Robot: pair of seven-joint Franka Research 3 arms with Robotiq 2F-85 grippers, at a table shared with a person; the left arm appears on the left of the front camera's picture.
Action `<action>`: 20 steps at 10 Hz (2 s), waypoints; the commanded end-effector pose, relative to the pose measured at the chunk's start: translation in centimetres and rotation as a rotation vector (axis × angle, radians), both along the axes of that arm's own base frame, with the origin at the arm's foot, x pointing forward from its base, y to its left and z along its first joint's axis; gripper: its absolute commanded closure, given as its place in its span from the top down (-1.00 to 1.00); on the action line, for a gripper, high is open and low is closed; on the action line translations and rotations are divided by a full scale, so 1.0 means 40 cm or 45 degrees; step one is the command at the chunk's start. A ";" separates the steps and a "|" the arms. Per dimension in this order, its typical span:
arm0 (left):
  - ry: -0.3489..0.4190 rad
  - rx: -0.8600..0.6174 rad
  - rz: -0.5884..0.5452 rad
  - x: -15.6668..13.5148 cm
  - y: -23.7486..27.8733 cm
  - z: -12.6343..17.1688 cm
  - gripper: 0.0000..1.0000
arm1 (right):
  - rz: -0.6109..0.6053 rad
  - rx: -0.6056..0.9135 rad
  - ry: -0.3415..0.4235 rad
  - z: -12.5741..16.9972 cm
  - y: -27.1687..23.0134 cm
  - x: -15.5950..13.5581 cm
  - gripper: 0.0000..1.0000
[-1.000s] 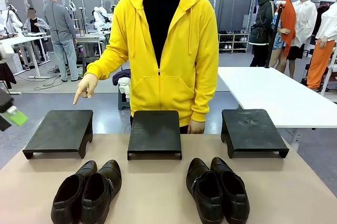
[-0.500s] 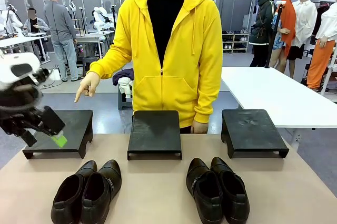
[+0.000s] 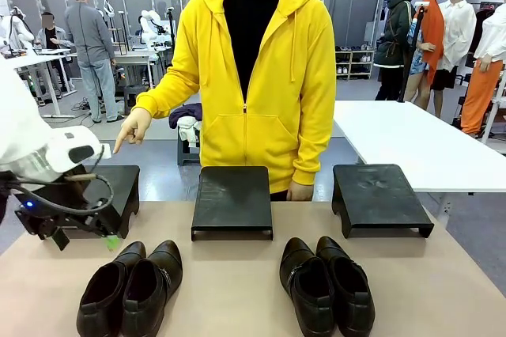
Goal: Place the shoes on the stand as instructed by the person.
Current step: Pick up one pair of Shoes and place it on the Shoes Stand indicated by the person.
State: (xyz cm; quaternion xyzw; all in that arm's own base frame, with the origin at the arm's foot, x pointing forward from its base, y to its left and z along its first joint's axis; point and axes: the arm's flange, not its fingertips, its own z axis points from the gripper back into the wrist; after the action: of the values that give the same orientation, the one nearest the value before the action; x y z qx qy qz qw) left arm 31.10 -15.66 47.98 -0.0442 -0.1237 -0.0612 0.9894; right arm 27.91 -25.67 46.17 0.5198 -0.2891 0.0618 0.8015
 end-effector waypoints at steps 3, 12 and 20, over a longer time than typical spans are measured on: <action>0.078 0.033 0.149 -0.002 -0.028 -0.148 1.00 | 0.003 0.009 -0.023 0.000 0.000 0.001 1.00; 0.101 0.040 0.167 0.038 -0.029 -0.321 1.00 | 0.003 0.009 -0.023 0.000 0.000 0.001 1.00; 0.158 0.108 0.223 -0.006 -0.037 -0.407 -1.00 | 0.003 0.009 -0.023 0.000 0.000 0.001 1.00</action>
State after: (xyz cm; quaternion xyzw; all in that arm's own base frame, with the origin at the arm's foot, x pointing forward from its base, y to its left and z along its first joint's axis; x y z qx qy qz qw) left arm 36.26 -19.24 34.12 -0.0159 -0.0526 0.0026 0.9985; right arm 27.89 -25.70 46.14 0.5198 -0.2890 0.0613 0.8016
